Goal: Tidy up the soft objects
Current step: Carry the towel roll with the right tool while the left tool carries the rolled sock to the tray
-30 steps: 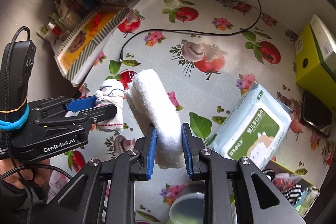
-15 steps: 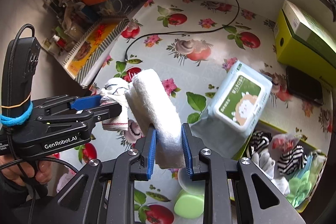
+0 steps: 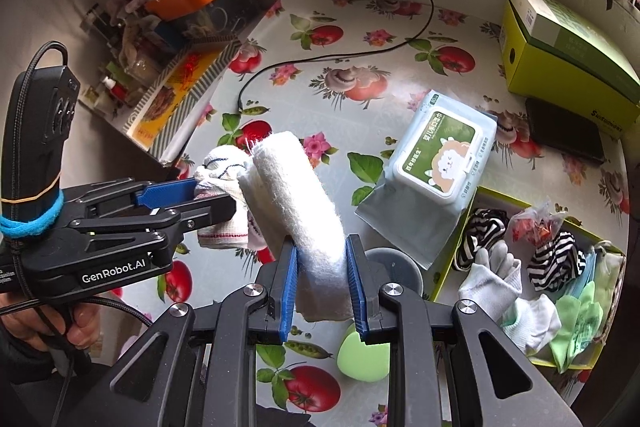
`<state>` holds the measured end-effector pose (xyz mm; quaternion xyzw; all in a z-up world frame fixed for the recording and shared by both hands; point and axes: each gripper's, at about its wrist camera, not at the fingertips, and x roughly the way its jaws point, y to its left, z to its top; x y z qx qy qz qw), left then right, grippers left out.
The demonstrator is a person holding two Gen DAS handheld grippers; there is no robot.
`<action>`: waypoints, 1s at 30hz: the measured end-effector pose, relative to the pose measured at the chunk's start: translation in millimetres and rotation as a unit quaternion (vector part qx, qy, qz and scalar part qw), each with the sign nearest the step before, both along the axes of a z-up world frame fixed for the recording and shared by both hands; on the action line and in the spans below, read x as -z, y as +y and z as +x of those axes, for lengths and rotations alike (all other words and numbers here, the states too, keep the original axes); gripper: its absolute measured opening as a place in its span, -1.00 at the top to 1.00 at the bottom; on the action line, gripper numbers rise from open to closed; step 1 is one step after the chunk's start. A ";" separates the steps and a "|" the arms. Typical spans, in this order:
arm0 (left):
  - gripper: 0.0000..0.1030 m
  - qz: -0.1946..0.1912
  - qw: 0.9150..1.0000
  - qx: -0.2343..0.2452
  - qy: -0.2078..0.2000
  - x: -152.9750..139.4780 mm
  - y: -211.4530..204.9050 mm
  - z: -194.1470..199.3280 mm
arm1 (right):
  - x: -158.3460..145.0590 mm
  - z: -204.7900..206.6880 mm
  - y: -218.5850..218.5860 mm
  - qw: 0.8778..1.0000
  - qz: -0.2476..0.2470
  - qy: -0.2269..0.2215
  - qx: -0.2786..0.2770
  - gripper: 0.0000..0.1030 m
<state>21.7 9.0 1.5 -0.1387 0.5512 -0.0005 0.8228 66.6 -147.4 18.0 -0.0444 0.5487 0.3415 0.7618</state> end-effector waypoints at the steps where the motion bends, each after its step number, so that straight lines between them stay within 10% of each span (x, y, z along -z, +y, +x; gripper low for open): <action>1: 0.16 0.000 1.000 0.002 -0.001 -0.8 -1.4 -0.6 | -0.5 -1.1 -1.7 1.000 0.001 0.000 0.001 0.57; 30: 0.15 0.021 0.998 0.062 0.012 -11.6 -52.8 -3.5 | 2.2 -31.6 -101.5 0.994 0.036 0.020 0.104 0.57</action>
